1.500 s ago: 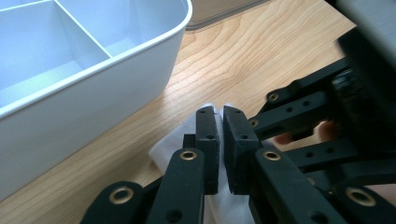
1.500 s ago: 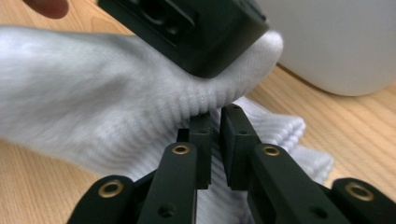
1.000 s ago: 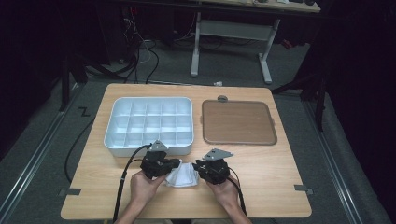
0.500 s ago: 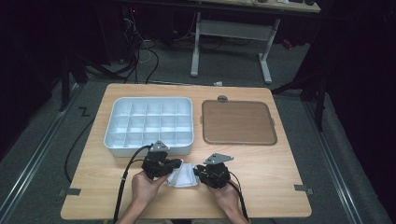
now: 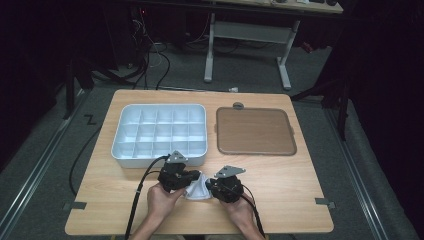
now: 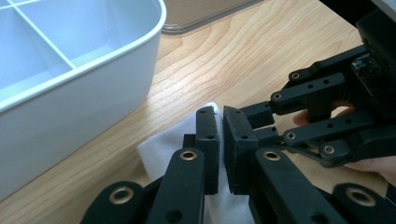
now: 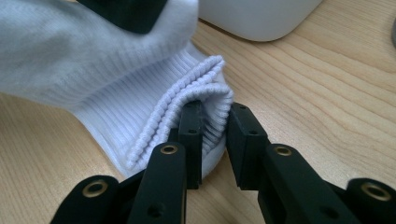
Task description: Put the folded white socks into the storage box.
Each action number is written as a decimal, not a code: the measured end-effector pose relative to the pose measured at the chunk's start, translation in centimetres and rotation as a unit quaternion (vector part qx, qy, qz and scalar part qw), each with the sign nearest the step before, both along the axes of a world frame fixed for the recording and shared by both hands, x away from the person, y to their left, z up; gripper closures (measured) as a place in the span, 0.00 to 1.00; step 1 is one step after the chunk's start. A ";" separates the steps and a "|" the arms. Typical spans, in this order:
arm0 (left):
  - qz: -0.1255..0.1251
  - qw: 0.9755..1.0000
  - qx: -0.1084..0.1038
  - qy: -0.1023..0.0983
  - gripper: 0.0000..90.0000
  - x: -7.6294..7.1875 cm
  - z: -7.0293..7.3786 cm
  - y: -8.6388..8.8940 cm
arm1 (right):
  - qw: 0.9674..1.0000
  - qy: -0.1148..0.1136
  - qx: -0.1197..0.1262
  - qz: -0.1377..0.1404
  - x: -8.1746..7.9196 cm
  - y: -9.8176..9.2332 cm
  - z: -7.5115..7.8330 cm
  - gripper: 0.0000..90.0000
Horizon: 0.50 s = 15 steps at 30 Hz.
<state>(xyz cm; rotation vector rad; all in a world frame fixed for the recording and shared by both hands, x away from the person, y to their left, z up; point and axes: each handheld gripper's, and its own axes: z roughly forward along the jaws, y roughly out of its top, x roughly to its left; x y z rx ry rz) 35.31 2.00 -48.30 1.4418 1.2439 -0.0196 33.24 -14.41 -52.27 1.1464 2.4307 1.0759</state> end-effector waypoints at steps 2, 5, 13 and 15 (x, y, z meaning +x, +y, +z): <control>0.000 1.000 0.001 -0.002 0.95 0.1 -0.1 -0.3 | 1.000 -0.001 0.000 0.001 0.1 0.0 -0.1 0.86; -0.003 1.000 0.010 -0.004 0.95 0.2 -0.4 -0.8 | 1.000 -0.002 -0.001 0.002 0.1 0.1 -0.1 0.86; 0.001 1.000 0.029 -0.006 0.95 0.6 -1.3 -1.4 | 1.000 -0.003 -0.002 0.009 0.2 -0.1 -0.1 0.86; 0.000 0.999 0.037 -0.008 0.95 0.6 -1.6 -1.7 | 1.000 -0.001 -0.003 0.008 0.2 -0.1 0.0 0.86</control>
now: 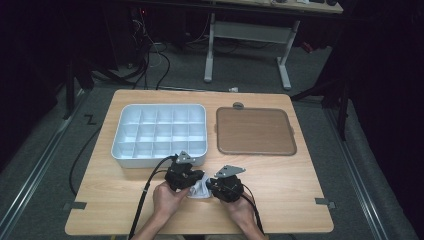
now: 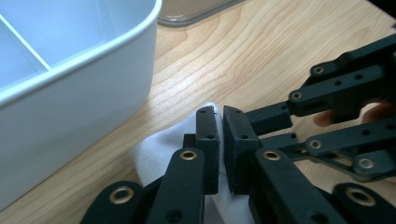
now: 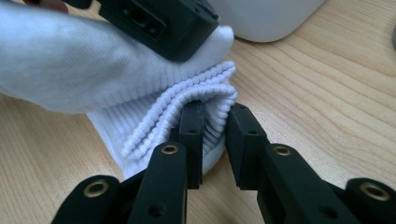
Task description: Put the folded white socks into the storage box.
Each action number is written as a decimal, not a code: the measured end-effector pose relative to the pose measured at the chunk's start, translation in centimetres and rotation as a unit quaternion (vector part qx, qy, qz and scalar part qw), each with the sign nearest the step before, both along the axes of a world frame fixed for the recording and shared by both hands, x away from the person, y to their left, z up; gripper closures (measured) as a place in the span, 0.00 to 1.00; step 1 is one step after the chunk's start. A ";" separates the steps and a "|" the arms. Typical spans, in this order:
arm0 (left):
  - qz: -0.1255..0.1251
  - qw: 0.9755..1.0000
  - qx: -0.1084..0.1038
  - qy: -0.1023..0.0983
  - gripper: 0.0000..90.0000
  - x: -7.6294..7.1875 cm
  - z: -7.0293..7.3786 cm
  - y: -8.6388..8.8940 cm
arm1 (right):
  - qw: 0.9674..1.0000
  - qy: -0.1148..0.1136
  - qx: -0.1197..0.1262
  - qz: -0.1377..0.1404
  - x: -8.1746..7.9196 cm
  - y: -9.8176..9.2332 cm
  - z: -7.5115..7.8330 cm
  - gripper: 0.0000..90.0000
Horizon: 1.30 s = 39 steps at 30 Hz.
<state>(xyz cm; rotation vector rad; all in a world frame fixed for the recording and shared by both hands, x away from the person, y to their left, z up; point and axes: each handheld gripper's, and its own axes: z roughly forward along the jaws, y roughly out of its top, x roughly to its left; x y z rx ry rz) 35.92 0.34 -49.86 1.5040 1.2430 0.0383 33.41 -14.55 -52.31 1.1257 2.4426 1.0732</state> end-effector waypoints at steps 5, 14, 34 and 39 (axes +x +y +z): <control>-0.006 0.999 0.032 -0.004 0.95 -0.2 -0.7 -0.4 | 1.000 -0.001 -0.002 -0.001 -0.2 -0.3 0.1 0.81; -0.004 0.999 0.042 -0.008 0.95 -0.3 -1.0 -0.7 | 1.000 -0.011 0.023 -0.015 -2.0 -2.2 1.8 0.79; 0.016 0.999 0.041 -0.019 0.95 -0.3 -0.4 0.7 | 0.999 0.014 -0.015 0.026 -1.6 0.8 -0.2 0.80; 0.012 0.999 0.023 -0.024 0.95 -0.4 0.3 0.5 | 0.999 0.004 -0.023 0.026 -1.6 0.9 -0.2 0.82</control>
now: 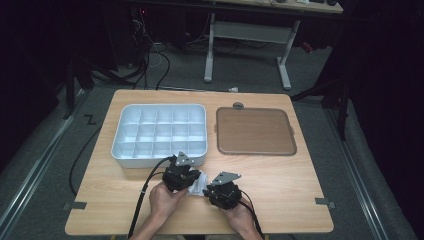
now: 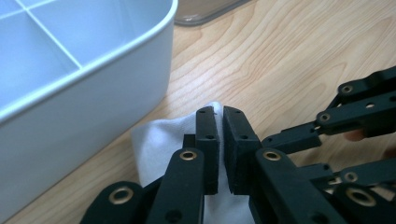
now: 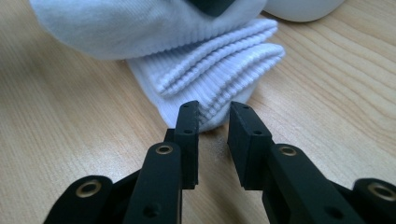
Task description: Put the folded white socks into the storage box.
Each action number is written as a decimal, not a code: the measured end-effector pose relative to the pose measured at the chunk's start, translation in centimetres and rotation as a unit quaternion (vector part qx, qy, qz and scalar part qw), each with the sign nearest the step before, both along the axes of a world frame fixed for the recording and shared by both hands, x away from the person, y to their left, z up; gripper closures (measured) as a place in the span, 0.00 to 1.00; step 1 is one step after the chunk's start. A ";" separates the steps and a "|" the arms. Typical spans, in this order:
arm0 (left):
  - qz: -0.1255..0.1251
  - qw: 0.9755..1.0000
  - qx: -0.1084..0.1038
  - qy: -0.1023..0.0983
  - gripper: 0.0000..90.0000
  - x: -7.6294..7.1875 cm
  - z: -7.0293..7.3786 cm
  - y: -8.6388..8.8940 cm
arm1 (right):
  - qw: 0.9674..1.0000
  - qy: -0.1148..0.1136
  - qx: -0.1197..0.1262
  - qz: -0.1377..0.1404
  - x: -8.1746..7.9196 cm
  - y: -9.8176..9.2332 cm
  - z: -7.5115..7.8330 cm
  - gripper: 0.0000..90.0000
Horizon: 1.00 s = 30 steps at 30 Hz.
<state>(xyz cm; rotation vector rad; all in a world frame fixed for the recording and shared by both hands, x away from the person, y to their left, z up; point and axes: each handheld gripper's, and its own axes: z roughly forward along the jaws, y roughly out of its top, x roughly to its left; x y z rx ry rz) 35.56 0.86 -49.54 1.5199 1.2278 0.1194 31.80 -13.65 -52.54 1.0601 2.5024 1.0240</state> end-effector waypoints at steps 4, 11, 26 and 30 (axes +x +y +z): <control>0.001 1.000 0.004 0.004 0.95 0.4 -0.7 -0.3 | 1.000 -0.002 0.001 0.001 0.1 0.0 0.0 0.83; -0.002 1.000 0.010 0.010 0.94 1.0 -1.6 -0.5 | 1.000 -0.005 -0.002 -0.007 0.1 0.0 -0.1 0.83; -0.011 1.000 0.008 0.006 0.77 0.6 -1.5 -0.3 | 1.000 0.006 0.002 -0.023 0.6 -1.1 0.1 0.75; -0.016 1.000 -0.009 0.007 0.68 0.4 -0.9 -0.2 | 1.000 0.004 0.011 -0.027 0.5 -1.5 0.5 0.75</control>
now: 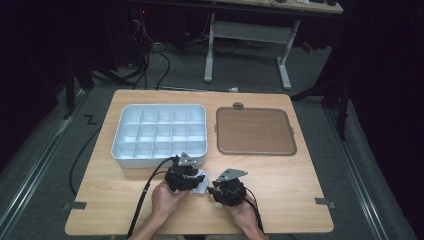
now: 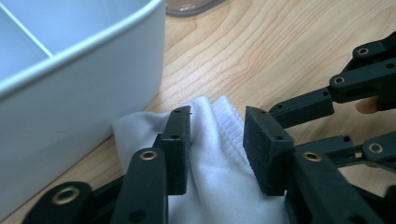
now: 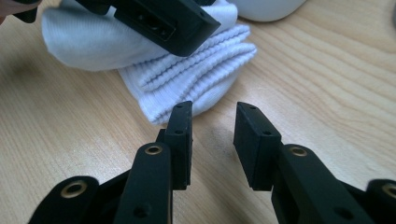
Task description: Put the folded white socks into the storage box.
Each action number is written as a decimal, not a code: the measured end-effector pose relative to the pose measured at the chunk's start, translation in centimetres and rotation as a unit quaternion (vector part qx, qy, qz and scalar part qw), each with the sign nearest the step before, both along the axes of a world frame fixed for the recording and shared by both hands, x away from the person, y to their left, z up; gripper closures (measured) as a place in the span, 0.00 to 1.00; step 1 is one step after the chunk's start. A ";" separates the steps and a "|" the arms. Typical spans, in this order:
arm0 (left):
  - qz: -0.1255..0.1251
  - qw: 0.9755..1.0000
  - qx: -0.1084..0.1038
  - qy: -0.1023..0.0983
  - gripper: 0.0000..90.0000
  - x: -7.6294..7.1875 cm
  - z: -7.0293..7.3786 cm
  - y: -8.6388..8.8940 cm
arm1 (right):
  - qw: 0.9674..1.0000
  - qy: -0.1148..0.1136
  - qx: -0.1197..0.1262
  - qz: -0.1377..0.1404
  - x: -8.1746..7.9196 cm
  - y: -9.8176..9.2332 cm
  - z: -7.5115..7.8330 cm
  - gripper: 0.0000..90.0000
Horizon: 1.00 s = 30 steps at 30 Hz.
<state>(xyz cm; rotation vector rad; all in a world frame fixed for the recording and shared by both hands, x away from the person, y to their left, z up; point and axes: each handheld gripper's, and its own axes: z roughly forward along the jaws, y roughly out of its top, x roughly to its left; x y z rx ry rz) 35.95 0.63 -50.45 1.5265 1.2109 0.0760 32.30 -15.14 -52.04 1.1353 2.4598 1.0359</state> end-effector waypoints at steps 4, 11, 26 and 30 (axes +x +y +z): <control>-0.005 0.999 -0.031 -0.001 0.65 -0.3 0.9 0.3 | 1.000 -0.001 0.023 -0.005 -0.3 -0.7 0.7 0.78; 0.010 0.999 -0.047 -0.016 0.67 -0.5 2.1 2.4 | 0.999 -0.008 0.036 0.000 -0.8 -0.8 1.6 0.84; 0.046 0.999 -0.021 0.004 0.64 0.0 -0.7 4.2 | 0.998 -0.034 0.046 0.014 -0.6 1.9 3.5 0.79; 0.053 0.998 -0.014 -0.002 0.60 -0.6 -1.0 3.7 | 0.999 -0.035 0.039 0.013 -0.3 2.8 3.3 0.72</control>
